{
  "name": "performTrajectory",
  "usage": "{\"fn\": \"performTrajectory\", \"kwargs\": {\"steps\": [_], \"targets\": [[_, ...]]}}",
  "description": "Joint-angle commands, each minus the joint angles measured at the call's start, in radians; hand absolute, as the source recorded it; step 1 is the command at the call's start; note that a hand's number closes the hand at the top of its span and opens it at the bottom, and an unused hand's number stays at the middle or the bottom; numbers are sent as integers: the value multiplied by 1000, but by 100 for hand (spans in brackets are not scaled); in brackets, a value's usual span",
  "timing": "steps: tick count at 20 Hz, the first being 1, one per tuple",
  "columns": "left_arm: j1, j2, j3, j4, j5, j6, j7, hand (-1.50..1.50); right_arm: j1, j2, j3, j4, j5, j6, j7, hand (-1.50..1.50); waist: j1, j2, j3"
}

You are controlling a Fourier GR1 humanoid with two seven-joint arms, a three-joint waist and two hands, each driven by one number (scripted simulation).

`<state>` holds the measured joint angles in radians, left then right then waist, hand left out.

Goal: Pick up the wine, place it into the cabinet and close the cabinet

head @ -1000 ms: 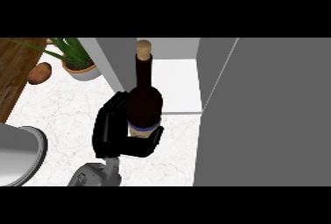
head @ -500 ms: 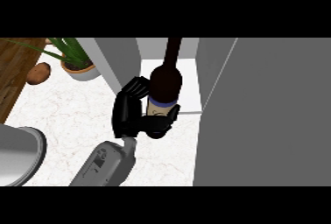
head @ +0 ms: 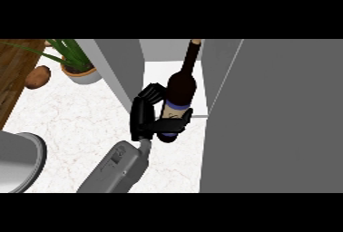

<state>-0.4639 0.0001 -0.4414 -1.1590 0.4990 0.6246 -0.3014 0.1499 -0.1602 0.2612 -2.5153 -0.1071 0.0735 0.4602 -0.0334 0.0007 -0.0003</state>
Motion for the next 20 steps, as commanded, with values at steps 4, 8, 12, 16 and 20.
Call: {"fn": "performTrajectory", "kwargs": {"steps": [4, 8, 12, 16, 20], "targets": [[-79, 0, -19, 174, 135, -11, -108, 150, 90, 19, 31, -184, -77, -3, 55, -150, -6, 2, -1], [-67, 0, 0, 231, 212, -53, -200, 150, 119, 2, 32, -225, -86, 21, 57, -150, -6, 1, -1], [-159, 0, 37, 358, 275, -102, -212, 150, 73, 23, 28, -173, -59, 8, 22, -150, -4, 4, -1], [-192, 0, 45, 429, 297, -140, -244, 150, 125, -16, -22, -233, -120, 30, 62, -150, -7, 3, 0], [-286, 0, 82, 478, 334, -114, -220, 150, 136, -4, -53, -138, -141, 70, -49, -150, -1, 3, 1]]}}
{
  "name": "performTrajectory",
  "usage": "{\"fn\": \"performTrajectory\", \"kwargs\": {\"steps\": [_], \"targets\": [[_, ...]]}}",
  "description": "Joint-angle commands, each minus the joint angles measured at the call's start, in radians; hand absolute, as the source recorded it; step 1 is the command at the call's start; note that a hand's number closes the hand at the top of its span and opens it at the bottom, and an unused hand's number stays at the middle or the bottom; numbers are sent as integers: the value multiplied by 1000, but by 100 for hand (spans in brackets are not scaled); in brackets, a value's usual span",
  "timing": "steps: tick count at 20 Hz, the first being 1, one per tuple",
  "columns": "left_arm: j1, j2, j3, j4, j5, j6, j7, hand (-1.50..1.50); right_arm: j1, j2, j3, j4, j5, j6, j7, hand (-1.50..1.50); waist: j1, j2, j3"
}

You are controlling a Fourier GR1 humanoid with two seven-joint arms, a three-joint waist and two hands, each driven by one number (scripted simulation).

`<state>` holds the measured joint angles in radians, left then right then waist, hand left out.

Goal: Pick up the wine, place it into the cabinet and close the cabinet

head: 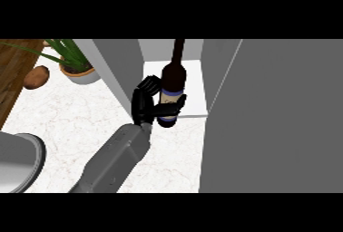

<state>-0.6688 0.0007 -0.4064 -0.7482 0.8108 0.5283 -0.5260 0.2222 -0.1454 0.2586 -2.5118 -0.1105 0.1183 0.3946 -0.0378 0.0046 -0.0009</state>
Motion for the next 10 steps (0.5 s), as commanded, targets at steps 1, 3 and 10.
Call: {"fn": "performTrajectory", "kwargs": {"steps": [1, 3, 10], "targets": [[-71, -1, 5, 53, 47, 7, 7, 150, 49, -16, -41, -185, -124, 4, 70, -150, 2, -2, 1], [-165, -1, 47, 146, 51, -5, 22, 150, 32, 10, 8, -150, -89, -5, 66, -150, -7, 2, 0], [-263, -1, 84, 211, 83, 6, 34, 150, -22, -16, -87, -135, -158, 16, 91, -150, 3, 2, 1]]}}
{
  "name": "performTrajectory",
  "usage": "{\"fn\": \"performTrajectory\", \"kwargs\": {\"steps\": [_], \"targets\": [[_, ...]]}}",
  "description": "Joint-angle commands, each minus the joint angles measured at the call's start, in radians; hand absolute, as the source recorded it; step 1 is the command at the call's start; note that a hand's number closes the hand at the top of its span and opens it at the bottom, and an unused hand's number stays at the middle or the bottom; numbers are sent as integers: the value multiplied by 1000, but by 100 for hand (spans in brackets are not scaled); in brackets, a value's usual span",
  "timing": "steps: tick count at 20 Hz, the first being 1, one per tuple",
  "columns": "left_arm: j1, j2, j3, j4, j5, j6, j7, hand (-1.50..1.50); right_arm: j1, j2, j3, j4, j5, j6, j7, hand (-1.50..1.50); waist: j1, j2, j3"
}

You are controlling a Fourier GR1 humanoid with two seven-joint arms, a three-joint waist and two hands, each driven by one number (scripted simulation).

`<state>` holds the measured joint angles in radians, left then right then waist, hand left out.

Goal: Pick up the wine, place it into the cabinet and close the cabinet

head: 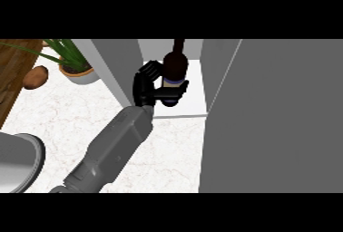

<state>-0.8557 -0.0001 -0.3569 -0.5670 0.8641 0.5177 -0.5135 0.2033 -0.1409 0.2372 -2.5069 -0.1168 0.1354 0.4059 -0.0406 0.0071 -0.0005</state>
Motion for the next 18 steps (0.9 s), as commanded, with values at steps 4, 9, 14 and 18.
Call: {"fn": "performTrajectory", "kwargs": {"steps": [4, 9, 14, 18], "targets": [[-147, 43, 78, 119, -9, -35, 12, 150, 76, -5, 3, -176, -103, 10, 50, -150, 0, -3, 1], [-216, 10, 74, 217, -57, 60, 11, 150, 31, 10, 6, -185, -108, -14, 108, -150, 1, -2, 0], [-282, 24, 46, 339, -128, 201, -6, -150, 40, 28, 55, -149, -77, -9, 86, -150, -16, 4, 0], [-299, 65, 40, 410, -157, 175, 10, -150, 20, 23, 21, -122, -96, 8, 59, -150, -21, 10, 0]]}}
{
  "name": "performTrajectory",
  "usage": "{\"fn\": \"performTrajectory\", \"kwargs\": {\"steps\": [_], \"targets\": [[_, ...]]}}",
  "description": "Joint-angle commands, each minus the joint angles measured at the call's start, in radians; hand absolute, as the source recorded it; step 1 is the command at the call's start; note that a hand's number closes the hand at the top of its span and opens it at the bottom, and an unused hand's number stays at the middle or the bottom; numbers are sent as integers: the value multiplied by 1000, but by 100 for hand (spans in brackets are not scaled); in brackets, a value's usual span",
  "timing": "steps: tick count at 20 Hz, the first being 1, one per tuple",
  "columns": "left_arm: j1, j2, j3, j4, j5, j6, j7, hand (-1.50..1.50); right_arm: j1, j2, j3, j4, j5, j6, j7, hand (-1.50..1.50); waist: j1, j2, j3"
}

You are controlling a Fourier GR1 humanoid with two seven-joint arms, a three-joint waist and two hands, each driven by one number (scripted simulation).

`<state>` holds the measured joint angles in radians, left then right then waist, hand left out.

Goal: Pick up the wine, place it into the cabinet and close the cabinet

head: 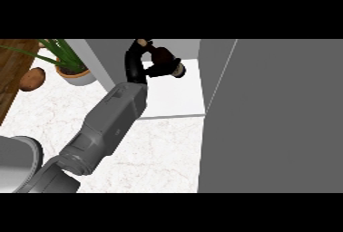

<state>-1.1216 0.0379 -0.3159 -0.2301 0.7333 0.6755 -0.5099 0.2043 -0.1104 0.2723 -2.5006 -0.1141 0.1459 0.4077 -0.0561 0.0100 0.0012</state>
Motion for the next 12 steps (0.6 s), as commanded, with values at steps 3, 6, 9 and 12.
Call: {"fn": "performTrajectory", "kwargs": {"steps": [3, 6, 9, 12], "targets": [[-43, 11, 0, 104, -38, 33, 7, -150, 40, 12, 36, -140, -56, -6, 43, -150, -12, 7, -2], [-27, 4, 8, 119, -43, 42, -8, -150, 33, -12, -22, -151, -115, 13, 52, -150, -7, 8, -1], [-46, 21, 13, 138, -50, 41, 19, -150, 35, -14, -29, -149, -114, 18, 53, -150, -6, 8, -1], [-85, 41, 10, 155, -63, 51, 43, -150, 70, 1, 12, -155, -82, 15, 35, -150, -15, 6, -1]]}}
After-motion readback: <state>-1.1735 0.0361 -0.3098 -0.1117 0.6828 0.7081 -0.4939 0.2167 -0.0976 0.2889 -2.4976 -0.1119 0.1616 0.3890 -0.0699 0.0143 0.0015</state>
